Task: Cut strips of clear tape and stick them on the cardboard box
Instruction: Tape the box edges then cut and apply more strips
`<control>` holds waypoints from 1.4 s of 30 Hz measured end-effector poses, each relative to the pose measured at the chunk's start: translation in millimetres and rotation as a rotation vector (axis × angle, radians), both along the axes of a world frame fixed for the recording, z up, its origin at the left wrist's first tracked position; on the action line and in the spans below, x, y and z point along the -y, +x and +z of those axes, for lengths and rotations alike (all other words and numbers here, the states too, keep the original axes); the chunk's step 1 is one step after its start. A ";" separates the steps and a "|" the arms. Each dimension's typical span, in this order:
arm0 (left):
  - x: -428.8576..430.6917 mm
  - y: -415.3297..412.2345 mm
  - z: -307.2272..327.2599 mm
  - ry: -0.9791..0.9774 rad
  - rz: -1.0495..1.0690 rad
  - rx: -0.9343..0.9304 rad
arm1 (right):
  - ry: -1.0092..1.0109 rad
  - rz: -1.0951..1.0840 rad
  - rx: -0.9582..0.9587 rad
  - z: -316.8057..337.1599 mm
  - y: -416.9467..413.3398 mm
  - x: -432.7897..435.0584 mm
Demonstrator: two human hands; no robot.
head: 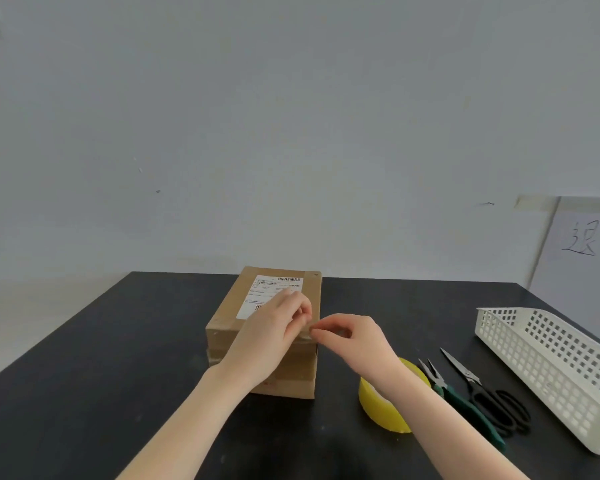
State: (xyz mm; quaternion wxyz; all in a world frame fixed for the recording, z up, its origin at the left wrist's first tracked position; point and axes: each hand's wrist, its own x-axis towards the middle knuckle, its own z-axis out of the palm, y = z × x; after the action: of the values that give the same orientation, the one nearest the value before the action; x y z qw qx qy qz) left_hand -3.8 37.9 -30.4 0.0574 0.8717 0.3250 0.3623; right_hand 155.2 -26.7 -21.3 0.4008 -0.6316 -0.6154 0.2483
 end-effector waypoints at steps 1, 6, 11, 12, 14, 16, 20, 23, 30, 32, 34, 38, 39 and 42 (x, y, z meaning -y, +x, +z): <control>0.0 -1.1 -1.2 -0.004 0.000 0.002 | -0.002 0.004 -0.006 -1.3 -1.1 -0.1; -1.0 -1.8 -3.2 -0.047 -0.016 0.048 | 0.032 0.005 0.007 -2.1 -3.1 -0.2; -0.5 -0.4 -1.5 -0.124 -0.056 0.120 | 0.048 -0.010 0.039 -4.9 -4.8 0.4; -0.1 0.1 -1.2 -0.146 -0.064 0.137 | 0.048 -0.024 0.032 -6.2 -5.3 0.3; 0.8 0.2 -1.1 -0.193 -0.074 0.171 | 0.049 -0.048 0.014 -8.7 -6.0 -0.3; 1.4 -1.4 -1.8 -0.226 -0.069 0.189 | 0.053 -0.058 0.004 -11.1 -6.4 -0.5; 1.0 -7.4 -2.4 -0.259 -0.047 0.177 | 0.048 -0.067 0.018 -14.5 -7.0 -1.0; -0.6 -9.7 -3.2 -0.249 -0.031 0.155 | 0.051 -0.081 0.027 -16.8 -8.4 -1.7; -4.3 -5.4 -4.4 -0.205 -0.040 0.167 | 0.153 -0.150 0.082 -26.1 -14.1 0.3; -4.3 -5.4 -4.2 -0.204 -0.047 0.168 | 0.198 -0.158 0.090 -29.5 -14.7 0.6; -4.3 -5.9 -3.9 -0.216 -0.050 0.172 | 0.229 -0.171 0.096 -32.1 -15.9 0.1; -4.3 -4.5 -3.3 -0.233 -0.032 0.170 | 0.259 -0.209 0.103 -34.1 -18.1 -1.4; -4.6 -4.2 -3.1 -0.234 -0.027 0.169 | 0.271 -0.213 0.094 -34.5 -18.5 -1.8; -6.0 -3.6 -3.4 -0.231 -0.015 0.160 | 0.288 -0.224 0.080 -35.5 -20.0 -3.4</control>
State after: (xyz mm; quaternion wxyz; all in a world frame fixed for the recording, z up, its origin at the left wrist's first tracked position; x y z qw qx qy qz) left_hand -7.4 43.9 -33.8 0.1858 0.8301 0.3521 0.3904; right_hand 135.3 -23.4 -56.8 0.4875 -0.6416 -0.5858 0.0864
